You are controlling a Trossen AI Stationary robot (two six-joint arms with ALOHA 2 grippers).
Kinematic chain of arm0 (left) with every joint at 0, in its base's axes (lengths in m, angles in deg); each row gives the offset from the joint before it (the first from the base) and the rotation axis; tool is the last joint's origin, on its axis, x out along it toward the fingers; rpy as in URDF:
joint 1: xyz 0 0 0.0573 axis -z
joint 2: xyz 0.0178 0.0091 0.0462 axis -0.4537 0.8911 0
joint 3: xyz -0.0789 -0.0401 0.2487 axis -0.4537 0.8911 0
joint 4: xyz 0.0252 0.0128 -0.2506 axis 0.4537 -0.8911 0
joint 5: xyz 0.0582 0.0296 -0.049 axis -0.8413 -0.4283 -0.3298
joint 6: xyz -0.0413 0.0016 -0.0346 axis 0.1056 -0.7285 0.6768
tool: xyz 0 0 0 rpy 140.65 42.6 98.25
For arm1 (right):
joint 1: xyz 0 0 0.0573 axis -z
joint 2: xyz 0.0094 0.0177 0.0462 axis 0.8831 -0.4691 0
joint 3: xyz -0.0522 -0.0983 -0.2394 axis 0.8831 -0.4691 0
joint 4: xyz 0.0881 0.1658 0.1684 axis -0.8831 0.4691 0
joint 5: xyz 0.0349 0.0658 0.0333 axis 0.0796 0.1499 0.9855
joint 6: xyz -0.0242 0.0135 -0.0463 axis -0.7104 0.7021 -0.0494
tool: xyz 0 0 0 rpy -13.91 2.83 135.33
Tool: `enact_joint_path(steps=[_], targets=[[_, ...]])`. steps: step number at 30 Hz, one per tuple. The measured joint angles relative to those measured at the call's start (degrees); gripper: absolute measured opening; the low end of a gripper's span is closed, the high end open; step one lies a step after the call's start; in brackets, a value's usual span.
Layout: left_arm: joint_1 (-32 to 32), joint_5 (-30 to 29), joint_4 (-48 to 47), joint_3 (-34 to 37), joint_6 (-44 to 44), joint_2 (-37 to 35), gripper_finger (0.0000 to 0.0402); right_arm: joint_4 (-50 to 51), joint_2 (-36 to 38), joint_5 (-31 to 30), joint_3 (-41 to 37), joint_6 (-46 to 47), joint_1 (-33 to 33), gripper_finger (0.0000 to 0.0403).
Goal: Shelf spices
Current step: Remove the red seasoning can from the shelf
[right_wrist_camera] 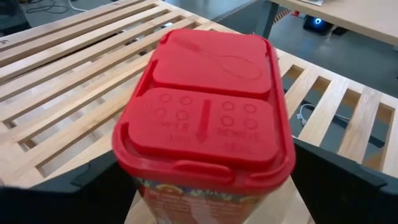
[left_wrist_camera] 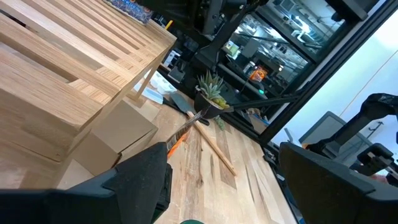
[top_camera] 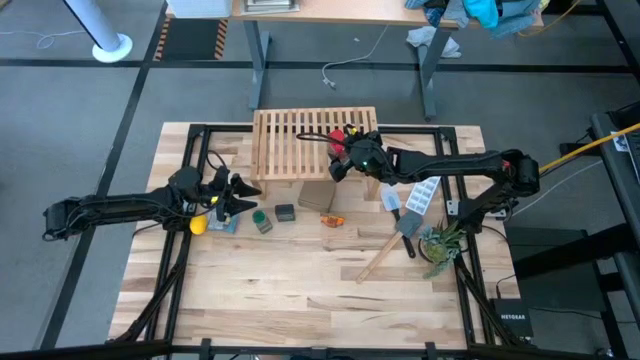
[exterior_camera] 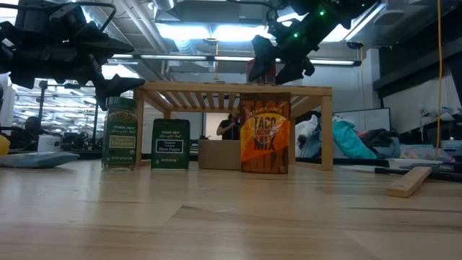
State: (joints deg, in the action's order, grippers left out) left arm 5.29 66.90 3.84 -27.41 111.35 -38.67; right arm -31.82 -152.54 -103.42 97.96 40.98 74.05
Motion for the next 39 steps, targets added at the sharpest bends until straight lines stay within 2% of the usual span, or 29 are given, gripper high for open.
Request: enact_joint_path(steps=[16,21,29,30,39], targets=[[0.00,0.00,0.00,0.00,0.00,0.00,0.0301,-0.15,0.00,-0.94,0.00,-2.13,0.00,0.0378],[0.00,-0.02,0.02,0.00,0.00,0.00,0.0301,-0.41,0.00,-0.53,0.00,-2.16,0.00,0.0327],[0.00,-0.01,0.02,0.00,0.01,0.00,0.0301,-1.46,-0.02,2.31,0.00,-2.19,0.00,0.0179],[0.00,-0.01,0.01,0.00,0.01,0.00,0.0301,-1.46,-0.02,2.55,0.00,-2.21,0.00,0.0169],[0.00,-0.01,0.02,0.00,0.00,0.00,0.0301,-1.19,-0.02,2.94,0.05,-4.94,-0.17,0.0169]])
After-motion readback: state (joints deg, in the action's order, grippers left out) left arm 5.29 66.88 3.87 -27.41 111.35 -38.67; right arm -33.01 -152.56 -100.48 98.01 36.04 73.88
